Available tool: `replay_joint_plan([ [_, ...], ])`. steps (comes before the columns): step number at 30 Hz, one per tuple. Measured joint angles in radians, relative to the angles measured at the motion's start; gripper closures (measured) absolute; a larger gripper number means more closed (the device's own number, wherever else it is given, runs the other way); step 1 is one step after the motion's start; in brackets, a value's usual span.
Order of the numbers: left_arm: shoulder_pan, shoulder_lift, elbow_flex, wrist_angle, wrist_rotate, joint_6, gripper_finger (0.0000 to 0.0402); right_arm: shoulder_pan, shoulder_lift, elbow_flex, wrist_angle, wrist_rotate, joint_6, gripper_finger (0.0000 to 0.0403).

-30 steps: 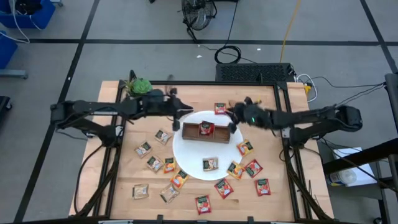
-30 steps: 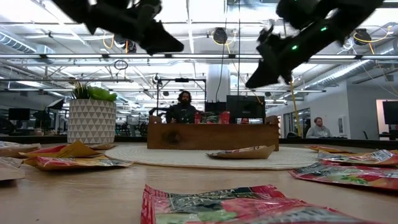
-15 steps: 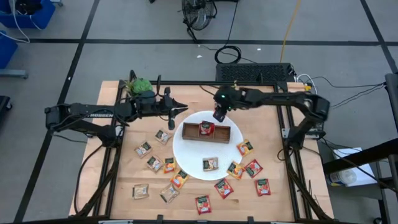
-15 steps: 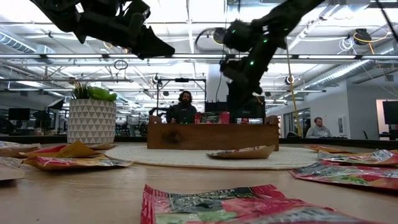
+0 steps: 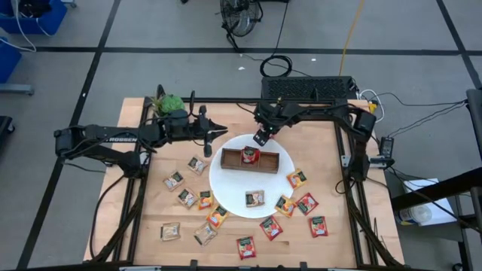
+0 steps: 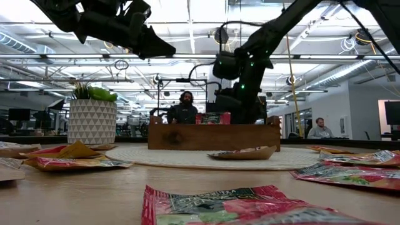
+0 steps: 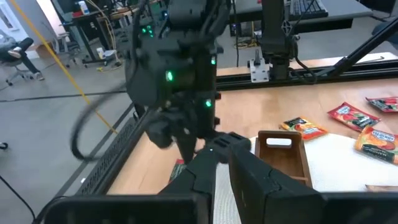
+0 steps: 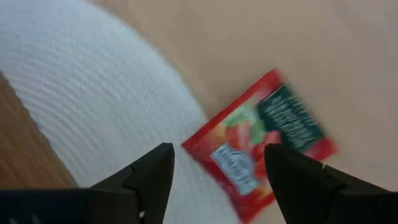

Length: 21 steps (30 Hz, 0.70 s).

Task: Pick & Place Tea
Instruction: Put the red tea bag into the middle section of the wooden organizer

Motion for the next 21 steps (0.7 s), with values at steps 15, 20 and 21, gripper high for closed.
replay_joint_plan([
  [15,0.0,0.0,0.0,-0.001,-0.001,-0.004,0.0353,-0.032,0.033,0.001,-0.207,0.072,0.028,0.0186],
  [20,0.0,0.0,0.0,-0.001,-0.001,-0.004,0.0353,-0.031,0.022,0.0,-0.215,0.132,0.027,0.0188],
  [21,0.0,0.0,0.0,-0.001,-0.001,-0.004,0.0353,-0.032,0.022,0.0,-0.216,0.132,0.026,0.0188],
])
